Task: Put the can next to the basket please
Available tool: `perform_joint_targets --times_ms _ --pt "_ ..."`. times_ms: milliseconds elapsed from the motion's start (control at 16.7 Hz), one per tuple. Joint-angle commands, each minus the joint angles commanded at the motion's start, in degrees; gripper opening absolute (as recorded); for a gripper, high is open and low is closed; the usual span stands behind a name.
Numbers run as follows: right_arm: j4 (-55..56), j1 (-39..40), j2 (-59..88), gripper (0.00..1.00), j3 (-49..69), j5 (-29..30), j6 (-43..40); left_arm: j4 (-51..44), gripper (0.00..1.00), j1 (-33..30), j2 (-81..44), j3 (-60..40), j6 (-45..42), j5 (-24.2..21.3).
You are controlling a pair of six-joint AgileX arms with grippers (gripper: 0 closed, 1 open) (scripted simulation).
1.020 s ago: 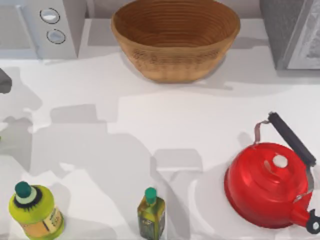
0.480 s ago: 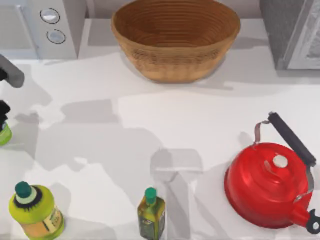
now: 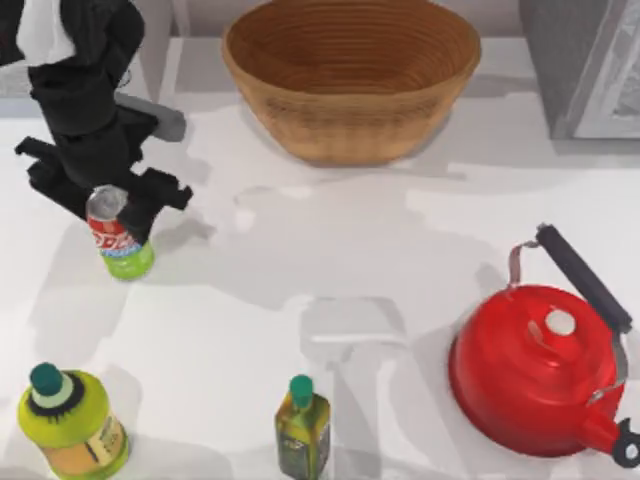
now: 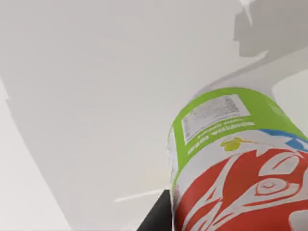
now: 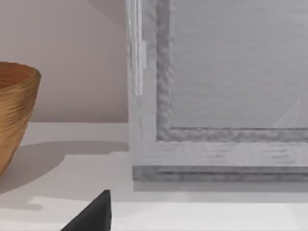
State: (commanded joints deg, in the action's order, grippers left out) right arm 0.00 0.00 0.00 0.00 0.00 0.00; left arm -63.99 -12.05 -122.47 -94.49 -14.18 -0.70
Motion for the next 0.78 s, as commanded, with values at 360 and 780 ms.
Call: perform_joint_targets --times_ms 360,780 --pt "0.0 0.0 0.0 1.0 0.0 0.0 0.0 -3.3 0.0 -16.4 -2.8 -5.5 34.0 -0.2" --pt "0.0 0.0 0.0 1.0 0.0 0.0 0.0 -4.1 0.0 -26.4 -2.9 -8.9 50.9 0.5"
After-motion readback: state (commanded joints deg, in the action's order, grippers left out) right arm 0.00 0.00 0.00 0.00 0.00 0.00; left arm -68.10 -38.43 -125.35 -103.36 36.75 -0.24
